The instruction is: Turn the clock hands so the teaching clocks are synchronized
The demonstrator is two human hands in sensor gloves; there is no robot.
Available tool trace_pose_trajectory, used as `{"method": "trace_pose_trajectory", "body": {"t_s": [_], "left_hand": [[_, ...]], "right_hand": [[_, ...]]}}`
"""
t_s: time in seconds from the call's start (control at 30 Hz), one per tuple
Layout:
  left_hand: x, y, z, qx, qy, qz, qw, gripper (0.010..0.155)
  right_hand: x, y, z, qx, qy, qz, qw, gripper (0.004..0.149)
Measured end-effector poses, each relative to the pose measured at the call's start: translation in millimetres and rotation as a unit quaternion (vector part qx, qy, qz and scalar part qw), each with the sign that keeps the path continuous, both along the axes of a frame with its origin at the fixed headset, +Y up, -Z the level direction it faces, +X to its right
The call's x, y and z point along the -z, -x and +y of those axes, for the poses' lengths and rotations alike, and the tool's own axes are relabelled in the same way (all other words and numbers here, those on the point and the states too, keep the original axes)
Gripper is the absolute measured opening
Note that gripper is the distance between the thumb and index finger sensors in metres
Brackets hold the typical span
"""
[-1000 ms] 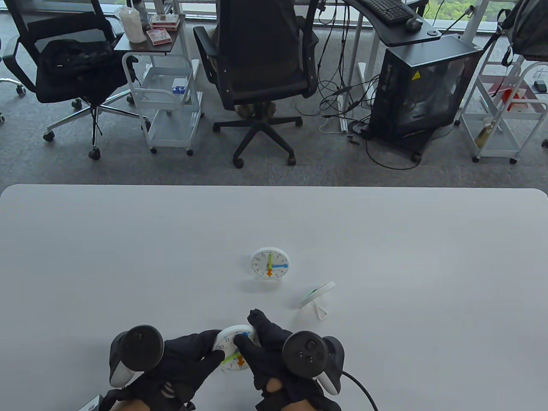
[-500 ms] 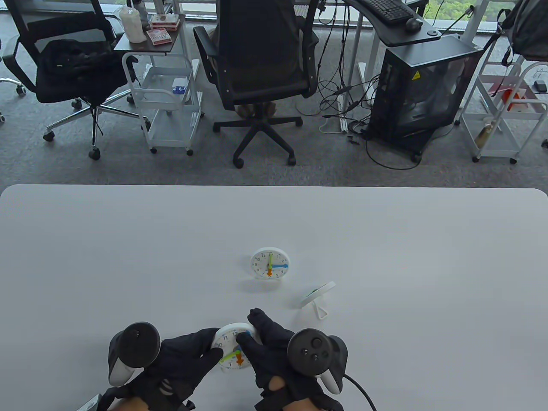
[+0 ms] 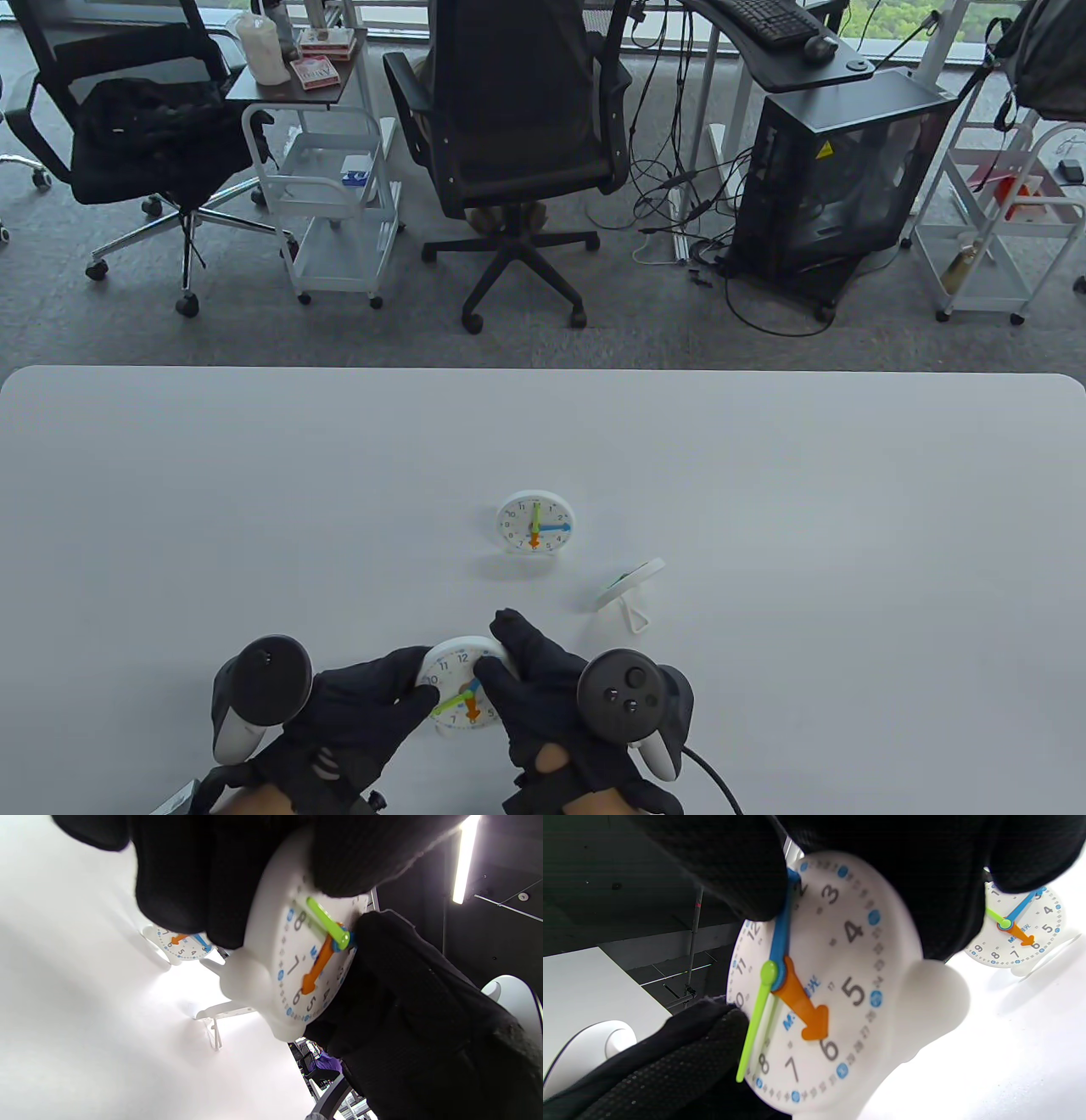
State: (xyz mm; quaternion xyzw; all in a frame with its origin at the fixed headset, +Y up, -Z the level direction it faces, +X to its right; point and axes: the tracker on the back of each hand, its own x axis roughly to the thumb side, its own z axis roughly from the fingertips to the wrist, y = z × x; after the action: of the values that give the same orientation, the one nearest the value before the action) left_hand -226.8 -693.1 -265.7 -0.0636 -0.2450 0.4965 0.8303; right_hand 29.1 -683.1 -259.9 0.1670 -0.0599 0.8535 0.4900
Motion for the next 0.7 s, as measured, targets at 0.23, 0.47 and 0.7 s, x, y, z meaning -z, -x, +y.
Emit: {"method": "trace_pose_trajectory", "body": {"t_s": [0.23,0.47,0.7], "left_hand": [[0.4,0.8,-0.4,-0.001,0.0,0.002,1.0,0.053],[0.7,1.4,-0.7,-0.001,0.0,0.003,1.0,0.053],[0.9,2.3,-0.6,-0.002,-0.002,0.005,1.0,0.053]], "right_hand": [[-0.1,-0.2,0.5,0.003,0.002,0.002,1.0,0.063],[0.0,-0.3,0.7,0.005,0.004,0.005,1.0,0.061],[0.0,-0.1,1.0,0.011,0.006,0.008,1.0,0.06]]}}
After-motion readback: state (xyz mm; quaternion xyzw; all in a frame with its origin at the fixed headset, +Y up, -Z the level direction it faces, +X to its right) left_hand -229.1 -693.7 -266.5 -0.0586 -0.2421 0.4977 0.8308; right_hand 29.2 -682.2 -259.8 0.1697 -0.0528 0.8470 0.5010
